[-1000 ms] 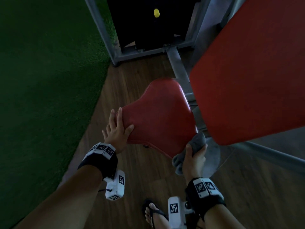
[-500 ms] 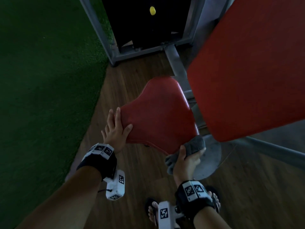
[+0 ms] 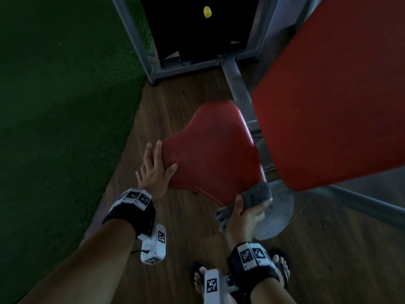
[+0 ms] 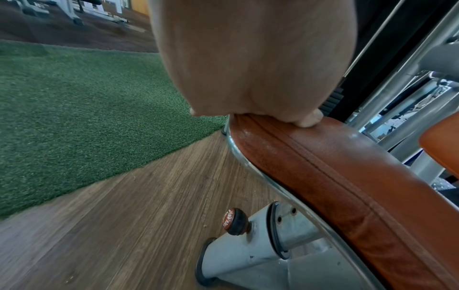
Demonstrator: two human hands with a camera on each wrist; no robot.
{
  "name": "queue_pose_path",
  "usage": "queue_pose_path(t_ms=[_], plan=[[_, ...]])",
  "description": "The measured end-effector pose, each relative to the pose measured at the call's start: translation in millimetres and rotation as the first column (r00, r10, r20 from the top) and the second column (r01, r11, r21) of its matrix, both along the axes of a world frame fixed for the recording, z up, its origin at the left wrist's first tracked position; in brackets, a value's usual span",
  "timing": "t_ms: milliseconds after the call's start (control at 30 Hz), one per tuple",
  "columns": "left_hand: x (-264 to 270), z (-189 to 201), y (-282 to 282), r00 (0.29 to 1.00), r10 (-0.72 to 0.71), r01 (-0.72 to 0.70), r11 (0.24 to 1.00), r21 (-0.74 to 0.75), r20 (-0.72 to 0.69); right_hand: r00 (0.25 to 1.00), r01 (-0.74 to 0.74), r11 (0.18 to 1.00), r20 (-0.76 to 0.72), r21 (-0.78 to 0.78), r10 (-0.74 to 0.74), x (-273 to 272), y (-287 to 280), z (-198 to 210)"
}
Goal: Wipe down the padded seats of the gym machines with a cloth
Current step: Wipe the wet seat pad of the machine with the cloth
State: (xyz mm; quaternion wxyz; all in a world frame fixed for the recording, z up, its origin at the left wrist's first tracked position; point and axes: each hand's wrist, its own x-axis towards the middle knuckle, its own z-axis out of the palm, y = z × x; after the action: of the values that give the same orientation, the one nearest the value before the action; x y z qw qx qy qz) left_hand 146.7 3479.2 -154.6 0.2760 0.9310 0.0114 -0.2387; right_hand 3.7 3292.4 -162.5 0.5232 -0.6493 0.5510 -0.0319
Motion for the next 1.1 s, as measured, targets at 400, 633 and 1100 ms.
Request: queue_pose_path(t_ms=[400,633,1100], plan=[[-1,-1,-3,1.0,0.016,-0.015,1.0,-0.005,0.008,0.999,-0.014,1.0,-0.041,-0.008,0.014,1,9,8],[0,-3,0,1.0,-0.004,0.004,1.0,0.0,0.001,0.98,-0.186,0.978,-0.085,-0.097,0.178,8,-34,8],[3,6,-8,1.0,0.015,-0.013,0.99,0.142,-0.014,0.344,-0.907,0.159,-0.466,-0.391,0.815,35,-73,-2]])
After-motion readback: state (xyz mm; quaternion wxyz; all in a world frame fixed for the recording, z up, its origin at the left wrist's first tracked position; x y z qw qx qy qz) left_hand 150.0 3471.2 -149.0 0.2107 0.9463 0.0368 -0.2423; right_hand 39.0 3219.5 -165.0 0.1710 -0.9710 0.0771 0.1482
